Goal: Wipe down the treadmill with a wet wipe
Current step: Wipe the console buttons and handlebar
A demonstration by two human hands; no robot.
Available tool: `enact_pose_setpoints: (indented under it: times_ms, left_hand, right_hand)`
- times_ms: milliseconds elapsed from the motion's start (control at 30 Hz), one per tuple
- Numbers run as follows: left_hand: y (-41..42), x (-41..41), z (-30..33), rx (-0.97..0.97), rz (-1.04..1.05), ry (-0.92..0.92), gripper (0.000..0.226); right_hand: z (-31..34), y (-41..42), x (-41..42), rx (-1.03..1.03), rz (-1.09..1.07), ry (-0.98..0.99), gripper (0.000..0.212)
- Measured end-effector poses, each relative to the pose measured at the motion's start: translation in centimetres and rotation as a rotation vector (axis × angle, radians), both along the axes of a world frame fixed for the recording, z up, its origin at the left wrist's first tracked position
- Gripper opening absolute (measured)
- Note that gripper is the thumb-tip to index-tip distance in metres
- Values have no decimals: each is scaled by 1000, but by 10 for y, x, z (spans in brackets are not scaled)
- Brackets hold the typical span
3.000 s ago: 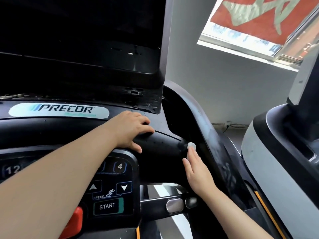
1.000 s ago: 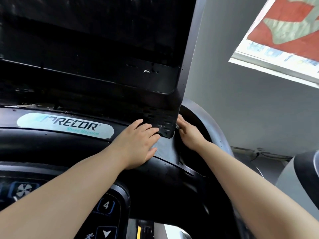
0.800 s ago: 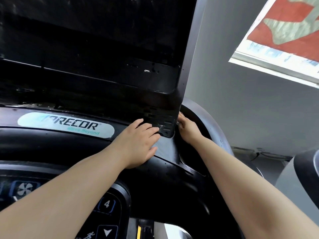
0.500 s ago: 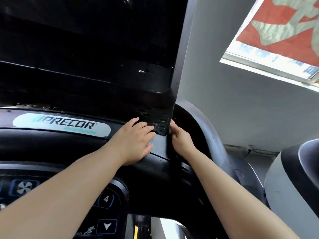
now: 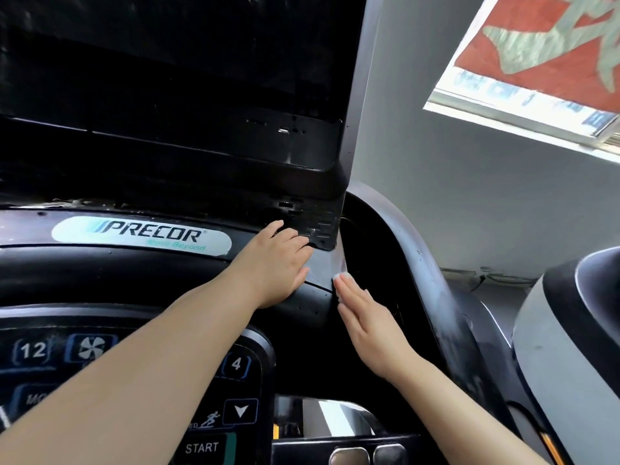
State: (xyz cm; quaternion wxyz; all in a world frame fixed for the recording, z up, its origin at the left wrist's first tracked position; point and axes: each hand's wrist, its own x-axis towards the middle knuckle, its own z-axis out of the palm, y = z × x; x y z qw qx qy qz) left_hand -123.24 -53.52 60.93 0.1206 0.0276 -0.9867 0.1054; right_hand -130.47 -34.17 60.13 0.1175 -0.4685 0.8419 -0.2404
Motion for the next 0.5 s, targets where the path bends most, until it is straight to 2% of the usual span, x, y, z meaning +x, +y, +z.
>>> enact_pose_setpoints:
  times_ms: [133, 233, 367, 500]
  left_hand:
    - [1, 1, 2, -5, -6, -8, 50]
    - [2, 1, 3, -7, -31, -68, 51]
    - [6, 2, 9, 13, -55, -61, 55]
    - [12, 4, 11, -54, -90, -192, 62]
  right_hand:
    - [6, -39, -1, 5, -111, 17, 45]
    - [5, -41, 15, -22, -92, 45, 44]
    - [-12, -5, 32, 27, -69, 104, 60]
    - [-30, 54, 29, 212, -311, 78, 54]
